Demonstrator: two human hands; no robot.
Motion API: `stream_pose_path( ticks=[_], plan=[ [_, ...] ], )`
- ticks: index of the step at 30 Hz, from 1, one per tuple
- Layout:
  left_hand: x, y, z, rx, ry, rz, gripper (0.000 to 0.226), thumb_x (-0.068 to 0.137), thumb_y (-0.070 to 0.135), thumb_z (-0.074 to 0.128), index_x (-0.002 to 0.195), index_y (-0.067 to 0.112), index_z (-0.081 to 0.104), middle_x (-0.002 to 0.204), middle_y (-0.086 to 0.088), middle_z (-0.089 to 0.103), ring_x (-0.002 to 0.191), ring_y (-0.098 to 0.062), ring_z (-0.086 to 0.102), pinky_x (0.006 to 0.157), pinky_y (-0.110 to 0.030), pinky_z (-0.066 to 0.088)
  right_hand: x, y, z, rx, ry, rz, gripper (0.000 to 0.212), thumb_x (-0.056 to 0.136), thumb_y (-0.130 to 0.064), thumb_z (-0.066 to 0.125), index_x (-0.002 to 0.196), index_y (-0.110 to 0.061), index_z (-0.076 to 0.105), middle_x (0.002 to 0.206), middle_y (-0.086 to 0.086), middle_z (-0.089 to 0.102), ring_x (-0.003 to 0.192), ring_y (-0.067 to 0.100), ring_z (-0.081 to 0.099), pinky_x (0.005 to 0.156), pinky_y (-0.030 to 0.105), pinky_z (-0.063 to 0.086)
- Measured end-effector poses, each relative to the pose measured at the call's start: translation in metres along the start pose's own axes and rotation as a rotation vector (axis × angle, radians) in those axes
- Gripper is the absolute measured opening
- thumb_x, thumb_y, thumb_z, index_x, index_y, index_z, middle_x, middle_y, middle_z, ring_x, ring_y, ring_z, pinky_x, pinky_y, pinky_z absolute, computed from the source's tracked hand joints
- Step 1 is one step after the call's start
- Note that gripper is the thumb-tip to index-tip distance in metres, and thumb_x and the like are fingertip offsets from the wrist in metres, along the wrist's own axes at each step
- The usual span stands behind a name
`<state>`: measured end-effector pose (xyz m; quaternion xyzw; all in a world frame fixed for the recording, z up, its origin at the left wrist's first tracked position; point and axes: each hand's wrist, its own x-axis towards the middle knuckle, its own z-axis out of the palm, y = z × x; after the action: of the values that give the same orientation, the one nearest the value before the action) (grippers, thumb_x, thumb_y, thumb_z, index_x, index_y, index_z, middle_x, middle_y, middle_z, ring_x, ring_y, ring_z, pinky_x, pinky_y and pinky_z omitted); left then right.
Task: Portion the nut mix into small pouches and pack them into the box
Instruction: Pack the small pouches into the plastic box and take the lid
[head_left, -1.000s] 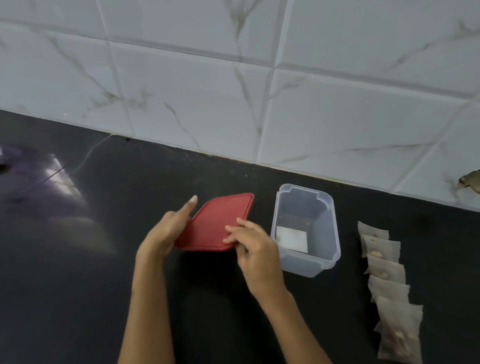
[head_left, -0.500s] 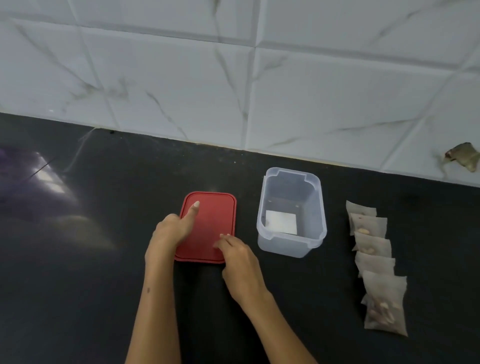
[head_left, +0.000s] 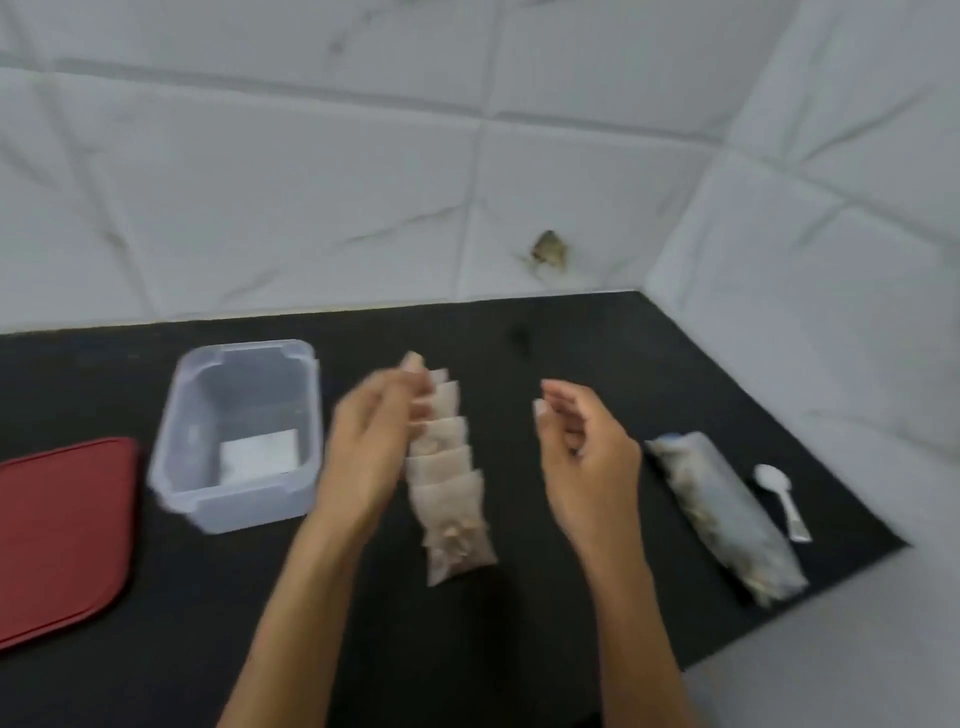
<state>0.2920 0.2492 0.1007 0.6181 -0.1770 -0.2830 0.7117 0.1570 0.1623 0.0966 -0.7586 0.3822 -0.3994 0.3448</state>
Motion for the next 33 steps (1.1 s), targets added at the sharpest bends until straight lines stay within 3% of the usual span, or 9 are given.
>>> stream_pose_path(
  ticks=[4, 7, 10, 14, 18, 20, 23, 27, 33],
  plan=[
    [-0.029, -0.059, 0.133, -0.023, -0.329, -0.343, 0.024, 0.096, 0.031, 0.054, 0.084, 0.013, 0.064, 0.084, -0.004, 0.066, 0.074, -0.015, 0.060, 0.064, -0.025, 0.049, 0.011, 0.088, -0.104, -0.205, 0.188, 0.352, 0.024, 0.094, -0.022, 0.053, 0.115, -0.014, 0.062, 0.104, 0.003, 0.065, 0.101, 0.021, 0.061, 0.087, 0.026, 0.040],
    [-0.050, -0.094, 0.207, 0.067, -0.432, -0.473, 0.024, 0.096, 0.030, 0.056, 0.077, 0.016, 0.056, 0.079, -0.003, 0.057, 0.076, -0.017, 0.055, 0.068, -0.028, 0.049, 0.014, 0.148, -0.161, -0.394, 0.164, 0.567, 0.029, 0.095, -0.023, 0.049, 0.121, -0.012, 0.059, 0.120, 0.011, 0.062, 0.114, 0.030, 0.054, 0.093, 0.033, 0.039],
    [-0.058, -0.125, 0.261, 0.187, -0.385, -0.557, 0.028, 0.095, 0.033, 0.056, 0.073, 0.017, 0.049, 0.076, -0.002, 0.053, 0.069, -0.015, 0.052, 0.070, -0.032, 0.048, 0.022, 0.190, -0.184, -0.467, 0.024, 0.634, 0.026, 0.096, -0.024, 0.048, 0.114, -0.010, 0.061, 0.115, 0.013, 0.063, 0.109, 0.030, 0.057, 0.086, 0.033, 0.042],
    [-0.060, -0.151, 0.294, 0.204, -0.241, -0.614, 0.027, 0.091, 0.029, 0.062, 0.098, 0.007, 0.048, 0.094, -0.004, 0.059, 0.078, -0.012, 0.057, 0.074, -0.034, 0.054, 0.035, 0.222, -0.184, -0.497, -0.036, 0.592, 0.019, 0.095, -0.030, 0.047, 0.103, -0.015, 0.057, 0.104, 0.005, 0.059, 0.093, 0.020, 0.056, 0.075, 0.029, 0.042],
    [-0.056, -0.161, 0.299, 0.271, -0.155, -0.581, 0.022, 0.086, 0.025, 0.065, 0.096, 0.014, 0.048, 0.089, -0.003, 0.058, 0.079, -0.013, 0.059, 0.073, -0.032, 0.055, 0.049, 0.231, -0.181, -0.466, -0.111, 0.702, 0.024, 0.093, -0.034, 0.047, 0.098, -0.012, 0.056, 0.093, 0.003, 0.058, 0.082, 0.016, 0.054, 0.065, 0.029, 0.038],
    [-0.054, -0.161, 0.298, 0.283, -0.160, -0.568, 0.013, 0.082, 0.021, 0.064, 0.078, 0.011, 0.056, 0.082, -0.009, 0.064, 0.075, -0.019, 0.064, 0.062, -0.030, 0.052, 0.062, 0.230, -0.178, -0.347, -0.176, 0.856, 0.022, 0.091, -0.029, 0.048, 0.094, -0.010, 0.058, 0.088, 0.006, 0.061, 0.080, 0.019, 0.058, 0.065, 0.030, 0.042],
    [-0.048, -0.162, 0.291, 0.245, -0.184, -0.540, 0.024, 0.081, 0.014, 0.060, 0.059, 0.012, 0.053, 0.066, -0.006, 0.059, 0.063, -0.017, 0.058, 0.056, -0.029, 0.047, 0.075, 0.220, -0.172, -0.260, -0.332, 0.963, 0.014, 0.092, -0.020, 0.051, 0.086, -0.010, 0.059, 0.081, 0.007, 0.059, 0.093, 0.025, 0.063, 0.066, 0.028, 0.044],
    [-0.035, -0.134, 0.260, 0.108, -0.121, -0.454, 0.009, 0.088, 0.016, 0.064, 0.097, 0.014, 0.062, 0.096, -0.006, 0.070, 0.090, -0.018, 0.068, 0.082, -0.036, 0.058, 0.077, 0.168, -0.161, 0.064, -0.304, 0.842, 0.020, 0.097, -0.016, 0.048, 0.084, -0.011, 0.062, 0.086, 0.011, 0.065, 0.080, 0.023, 0.064, 0.062, 0.032, 0.049],
    [-0.005, -0.044, 0.148, -0.010, 0.026, -0.176, 0.015, 0.092, 0.018, 0.061, 0.107, 0.014, 0.056, 0.094, -0.006, 0.070, 0.084, -0.019, 0.070, 0.073, -0.035, 0.060, 0.087, 0.065, -0.076, 0.402, -0.423, 0.621, 0.020, 0.097, -0.018, 0.049, 0.098, -0.009, 0.067, 0.091, 0.014, 0.072, 0.083, 0.027, 0.071, 0.075, 0.043, 0.057]
  ],
)
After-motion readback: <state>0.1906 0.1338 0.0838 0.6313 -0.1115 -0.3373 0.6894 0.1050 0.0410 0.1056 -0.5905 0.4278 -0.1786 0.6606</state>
